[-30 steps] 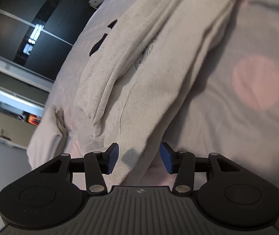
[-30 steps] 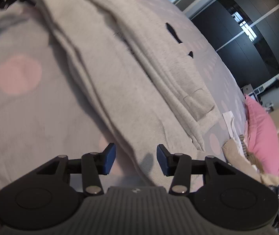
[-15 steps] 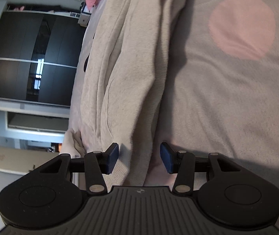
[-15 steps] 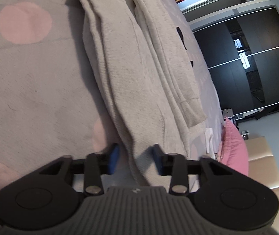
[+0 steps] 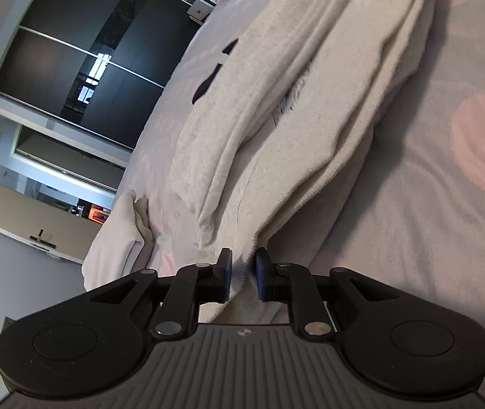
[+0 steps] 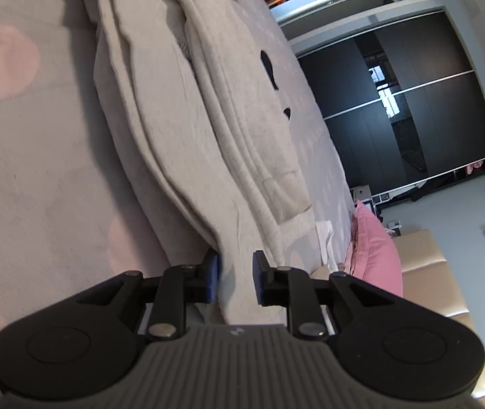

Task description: Fold clothes

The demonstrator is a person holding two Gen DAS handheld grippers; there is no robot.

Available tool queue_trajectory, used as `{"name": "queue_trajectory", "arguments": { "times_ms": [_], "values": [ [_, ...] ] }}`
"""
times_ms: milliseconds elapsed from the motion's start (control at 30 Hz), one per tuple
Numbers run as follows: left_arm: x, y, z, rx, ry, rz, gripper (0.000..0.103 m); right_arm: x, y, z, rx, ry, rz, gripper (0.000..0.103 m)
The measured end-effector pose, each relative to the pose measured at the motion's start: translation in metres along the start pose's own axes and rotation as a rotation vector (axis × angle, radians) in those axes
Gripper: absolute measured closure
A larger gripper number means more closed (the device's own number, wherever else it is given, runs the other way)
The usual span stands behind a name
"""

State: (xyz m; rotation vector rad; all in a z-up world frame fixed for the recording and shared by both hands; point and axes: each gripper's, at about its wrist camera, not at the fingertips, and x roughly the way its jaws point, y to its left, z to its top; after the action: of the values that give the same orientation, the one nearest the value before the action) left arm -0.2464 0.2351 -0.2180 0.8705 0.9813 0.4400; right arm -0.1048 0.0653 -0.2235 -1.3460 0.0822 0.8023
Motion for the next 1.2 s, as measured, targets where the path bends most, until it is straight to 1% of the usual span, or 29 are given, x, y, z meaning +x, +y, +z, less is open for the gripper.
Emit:
{"name": "queue_trajectory", "arguments": {
  "times_ms": [33, 100, 167, 200, 233, 267, 367, 400, 433, 500, 533, 567, 633, 700, 767, 933, 1000, 1100, 1200],
  "values": [
    [0.001, -0.005, -0.002, 0.032, 0.003, 0.000, 0.087, 0.003, 0.000, -0.002, -0.013, 0.013, -0.004, 0.081],
    [0.004, -0.014, -0.007, 0.086, 0.023, -0.007, 0.083, 0.007, -0.001, -0.008, -0.014, 0.036, -0.009, 0.080],
    [0.009, -0.021, -0.012, 0.132, 0.043, -0.003, 0.075, 0.008, -0.002, -0.010, 0.001, 0.060, -0.007, 0.080],
    [0.011, -0.025, -0.014, 0.154, 0.048, 0.006, 0.074, 0.009, -0.003, -0.012, 0.002, 0.070, -0.009, 0.079],
    [0.013, -0.028, -0.016, 0.173, 0.048, 0.021, 0.070, 0.009, -0.003, -0.012, -0.003, 0.077, -0.011, 0.079],
    [0.015, -0.030, -0.018, 0.191, 0.050, 0.038, 0.062, 0.010, -0.002, -0.013, -0.011, 0.082, -0.013, 0.079],
    [0.018, -0.035, -0.018, 0.219, 0.043, 0.072, 0.061, 0.010, 0.004, -0.013, -0.053, 0.083, -0.023, 0.079],
    [0.018, -0.033, -0.016, 0.204, 0.041, 0.072, 0.062, 0.010, 0.005, -0.013, -0.064, 0.081, -0.026, 0.079],
    [0.018, -0.029, -0.013, 0.174, 0.041, 0.065, 0.067, 0.010, 0.006, -0.013, -0.070, 0.081, -0.030, 0.079],
    [0.015, -0.019, -0.008, 0.103, 0.043, 0.049, 0.073, 0.010, 0.006, -0.013, -0.079, 0.079, -0.035, 0.079],
    [0.013, -0.014, -0.006, 0.064, 0.042, 0.039, 0.078, 0.010, 0.005, -0.013, -0.078, 0.078, -0.036, 0.079],
    [0.010, -0.008, -0.005, 0.024, 0.039, 0.029, 0.082, 0.010, 0.004, -0.013, -0.075, 0.076, -0.038, 0.081],
    [0.002, 0.001, -0.003, -0.045, 0.032, 0.013, 0.087, 0.007, 0.002, -0.012, -0.069, 0.071, -0.044, 0.085],
    [-0.005, 0.009, -0.001, -0.093, 0.016, 0.013, 0.089, 0.004, -0.001, -0.012, -0.055, 0.062, -0.058, 0.089],
    [-0.010, 0.018, 0.001, -0.139, 0.001, 0.010, 0.091, -0.001, -0.008, -0.011, -0.029, 0.045, -0.078, 0.092],
    [-0.023, 0.044, 0.005, -0.265, -0.028, -0.006, 0.092, -0.013, -0.031, -0.007, 0.056, 0.003, -0.134, 0.092],
    [-0.029, 0.054, 0.005, -0.328, -0.039, -0.026, 0.092, -0.017, -0.039, -0.007, 0.086, -0.009, -0.158, 0.092],
    [-0.034, 0.068, 0.002, -0.409, -0.053, -0.081, 0.092, -0.020, -0.049, -0.006, 0.127, -0.020, -0.185, 0.092],
    [-0.033, 0.076, 0.000, -0.434, -0.046, -0.113, 0.092, -0.018, -0.055, -0.006, 0.150, -0.018, -0.191, 0.092]
  ]
}}
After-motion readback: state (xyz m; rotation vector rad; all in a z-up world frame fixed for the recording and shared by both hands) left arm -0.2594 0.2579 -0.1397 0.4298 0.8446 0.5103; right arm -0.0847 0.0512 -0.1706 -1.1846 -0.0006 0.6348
